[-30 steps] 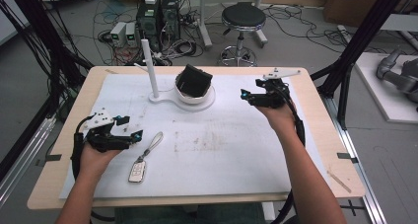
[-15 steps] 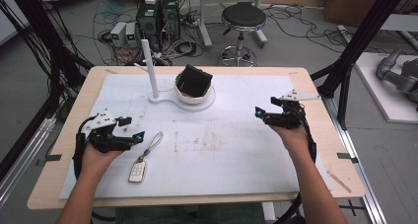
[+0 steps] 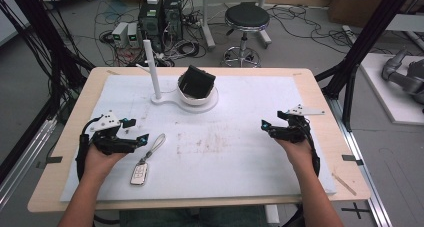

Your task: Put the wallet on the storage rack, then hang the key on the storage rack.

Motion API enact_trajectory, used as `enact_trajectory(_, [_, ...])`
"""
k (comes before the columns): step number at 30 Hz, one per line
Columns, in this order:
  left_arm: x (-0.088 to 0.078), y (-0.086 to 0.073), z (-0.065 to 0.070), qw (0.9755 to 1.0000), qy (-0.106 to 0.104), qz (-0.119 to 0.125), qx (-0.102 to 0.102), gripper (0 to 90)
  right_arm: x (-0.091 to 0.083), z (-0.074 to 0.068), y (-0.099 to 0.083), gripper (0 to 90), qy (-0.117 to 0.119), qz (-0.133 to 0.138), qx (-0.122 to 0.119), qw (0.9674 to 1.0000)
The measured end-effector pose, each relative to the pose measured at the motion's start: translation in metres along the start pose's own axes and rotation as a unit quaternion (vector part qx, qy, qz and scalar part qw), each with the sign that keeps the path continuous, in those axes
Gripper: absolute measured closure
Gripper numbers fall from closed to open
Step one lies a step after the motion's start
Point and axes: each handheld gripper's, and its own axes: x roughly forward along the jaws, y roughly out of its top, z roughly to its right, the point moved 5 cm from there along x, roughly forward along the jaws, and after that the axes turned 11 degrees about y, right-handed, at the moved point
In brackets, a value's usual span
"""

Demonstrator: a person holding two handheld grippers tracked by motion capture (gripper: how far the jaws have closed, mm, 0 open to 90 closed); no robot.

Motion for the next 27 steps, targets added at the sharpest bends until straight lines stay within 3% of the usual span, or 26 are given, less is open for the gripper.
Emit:
enact_trajectory(15, [0.000, -0.005, 0.008, 0.9999, -0.007, -0.012, 0.008, 21.5, 0.000, 0.001, 0.002, 20.3, 0.000, 0.007, -0.004, 1.0000])
enact_trajectory(27, [0.015, -0.018, 0.019, 0.9976, -0.024, -0.063, 0.016, 21.5, 0.001, 0.002, 0.001, 20.4, 0.000, 0.003, -0.002, 1.0000])
